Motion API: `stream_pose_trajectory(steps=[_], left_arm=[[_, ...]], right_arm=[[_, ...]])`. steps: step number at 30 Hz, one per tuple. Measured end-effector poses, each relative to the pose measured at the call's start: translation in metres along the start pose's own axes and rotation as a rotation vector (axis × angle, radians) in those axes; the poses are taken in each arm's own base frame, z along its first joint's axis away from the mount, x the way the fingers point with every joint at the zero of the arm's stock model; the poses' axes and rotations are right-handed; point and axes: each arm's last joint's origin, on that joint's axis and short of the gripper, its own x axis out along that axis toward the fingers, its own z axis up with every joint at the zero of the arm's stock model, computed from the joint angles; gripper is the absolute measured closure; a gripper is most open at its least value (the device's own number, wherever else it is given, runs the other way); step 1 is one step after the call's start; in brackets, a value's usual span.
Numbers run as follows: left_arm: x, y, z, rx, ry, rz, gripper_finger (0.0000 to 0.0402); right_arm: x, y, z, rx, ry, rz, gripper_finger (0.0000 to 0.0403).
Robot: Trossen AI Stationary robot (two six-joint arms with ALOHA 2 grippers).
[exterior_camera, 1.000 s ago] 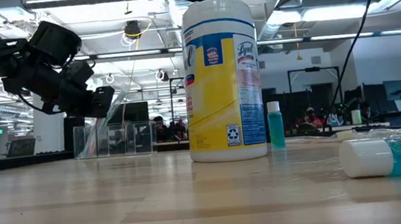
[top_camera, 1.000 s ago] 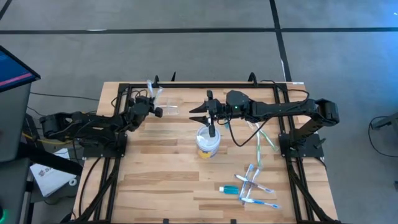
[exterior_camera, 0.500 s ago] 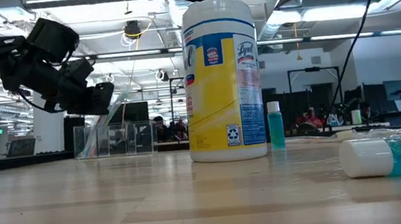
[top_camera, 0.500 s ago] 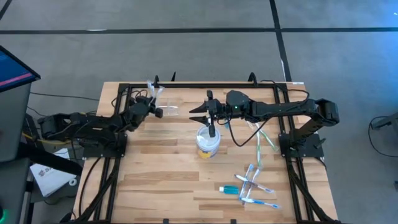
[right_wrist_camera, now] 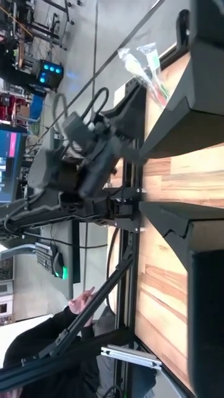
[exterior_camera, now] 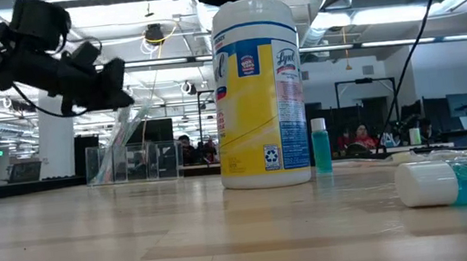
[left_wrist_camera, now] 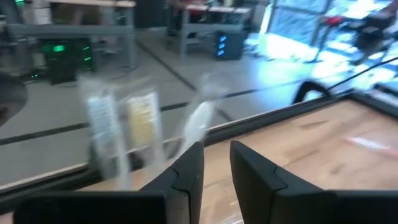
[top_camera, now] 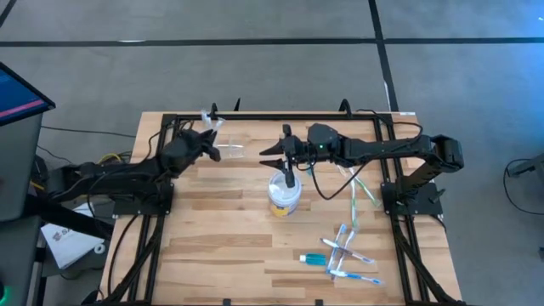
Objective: Pick & Place toothbrushing station
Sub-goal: Put the left green toothbrush into the transparent organizer
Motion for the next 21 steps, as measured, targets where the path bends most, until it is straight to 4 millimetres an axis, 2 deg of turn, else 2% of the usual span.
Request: stream_pose_trajectory(steps=[12,21], left_arm=[[-0.032,-0.039,-0.002,-0.014,0.014,-0.372,0.0328],[-0.052,-0.058,0.000,-0.012,-0.038,-0.542,0.0328]], right_arm=[[-0.006,-0.026,-0.009,0.080,0.085,-0.074,0.0290],[-0.028,-0.028,0.006,0.077,0.096,-0.145,0.0290]])
